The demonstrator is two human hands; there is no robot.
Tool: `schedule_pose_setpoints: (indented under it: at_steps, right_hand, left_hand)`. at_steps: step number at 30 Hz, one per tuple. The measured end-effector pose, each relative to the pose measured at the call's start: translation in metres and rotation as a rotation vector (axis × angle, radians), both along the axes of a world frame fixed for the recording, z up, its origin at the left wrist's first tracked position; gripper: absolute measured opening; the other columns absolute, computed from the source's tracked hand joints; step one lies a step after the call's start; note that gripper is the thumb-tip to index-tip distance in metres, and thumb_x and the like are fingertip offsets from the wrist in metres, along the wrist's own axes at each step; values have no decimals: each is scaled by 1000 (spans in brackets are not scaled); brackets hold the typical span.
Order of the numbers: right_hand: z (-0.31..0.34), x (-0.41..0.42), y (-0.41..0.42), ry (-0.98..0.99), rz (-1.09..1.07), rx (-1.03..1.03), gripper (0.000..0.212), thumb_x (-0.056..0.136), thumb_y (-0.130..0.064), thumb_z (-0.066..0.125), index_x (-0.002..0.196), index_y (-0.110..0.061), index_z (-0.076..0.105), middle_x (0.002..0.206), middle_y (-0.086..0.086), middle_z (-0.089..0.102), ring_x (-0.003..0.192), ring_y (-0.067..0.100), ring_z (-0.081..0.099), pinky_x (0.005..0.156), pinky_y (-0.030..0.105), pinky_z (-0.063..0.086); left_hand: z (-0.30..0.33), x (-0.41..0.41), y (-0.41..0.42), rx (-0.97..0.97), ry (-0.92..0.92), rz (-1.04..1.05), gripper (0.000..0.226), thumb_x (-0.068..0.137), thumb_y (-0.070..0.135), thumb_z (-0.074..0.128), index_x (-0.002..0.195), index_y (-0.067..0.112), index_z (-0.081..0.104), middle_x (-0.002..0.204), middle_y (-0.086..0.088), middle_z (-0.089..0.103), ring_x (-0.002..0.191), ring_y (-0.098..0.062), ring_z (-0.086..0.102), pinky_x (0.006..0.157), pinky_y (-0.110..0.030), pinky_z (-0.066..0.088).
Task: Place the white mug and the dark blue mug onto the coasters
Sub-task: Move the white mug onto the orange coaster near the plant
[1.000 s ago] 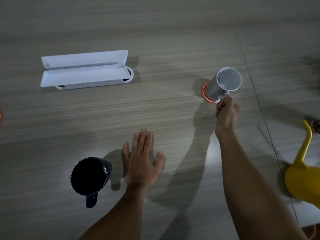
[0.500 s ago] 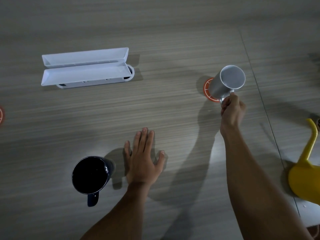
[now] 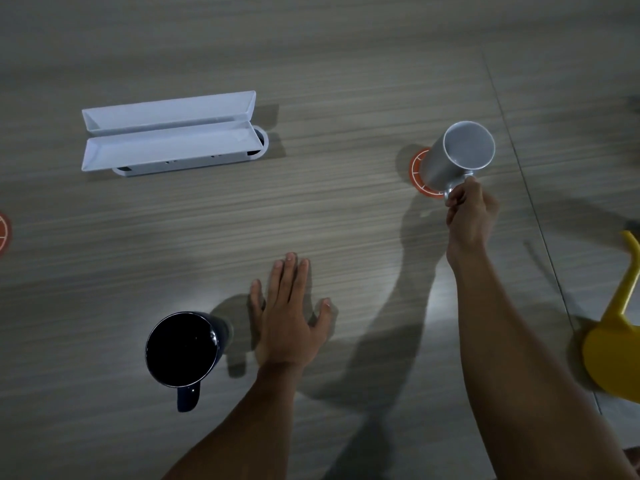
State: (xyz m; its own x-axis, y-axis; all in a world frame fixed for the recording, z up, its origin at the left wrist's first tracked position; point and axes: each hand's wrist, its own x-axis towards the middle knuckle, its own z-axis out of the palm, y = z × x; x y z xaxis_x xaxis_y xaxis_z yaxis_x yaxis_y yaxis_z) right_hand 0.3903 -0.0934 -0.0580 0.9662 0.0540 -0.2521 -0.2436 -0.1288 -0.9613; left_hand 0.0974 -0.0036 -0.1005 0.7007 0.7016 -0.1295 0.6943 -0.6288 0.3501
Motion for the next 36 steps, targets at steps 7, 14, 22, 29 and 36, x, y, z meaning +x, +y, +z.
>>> schedule_pose_setpoints:
  at_steps: [7, 14, 22, 29, 36]
  right_hand:
    - [-6, -3, 2, 8, -23, -13, 46, 101, -27, 47, 57, -14, 48, 62, 7, 48, 57, 14, 37, 61, 30, 27]
    - [-4, -1, 1, -21, 27, 6, 48, 102, -28, 45, 56, -14, 46, 61, 7, 45, 54, 13, 34, 56, 28, 26]
    - [-3, 0, 3, -34, 12, 6, 47, 102, -24, 45, 57, -13, 46, 60, 6, 47, 52, 13, 36, 52, 26, 28]
    - [-5, 3, 1, -32, 10, -34, 46, 100, -29, 45, 57, -13, 46, 60, 8, 44, 54, 15, 36, 54, 30, 26]
    - [-2, 1, 3, -19, -30, -48, 41, 97, -34, 49, 58, -21, 56, 65, 5, 59, 57, 13, 44, 59, 29, 32]
  left_hand:
    - [4, 1, 0, -27, 6, 2, 75, 93, 57, 37, 161, 26, 30, 171, 6, 19, 159, -14, 13, 127, -55, 11]
    - [2, 0, 0, -24, -2, 5, 76, 92, 57, 37, 161, 26, 31, 171, 6, 20, 159, -14, 14, 127, -54, 11]
    - [-2, 0, 0, -24, -9, 7, 75, 93, 57, 38, 161, 26, 30, 172, 6, 19, 159, -13, 12, 127, -55, 11]
    - [-5, -2, 0, -11, -3, -2, 75, 95, 58, 37, 162, 27, 26, 172, 7, 16, 159, -11, 7, 127, -54, 10]
    - [-9, -3, -1, 12, -6, -6, 74, 96, 58, 37, 162, 27, 26, 172, 6, 17, 159, -12, 8, 127, -54, 10]
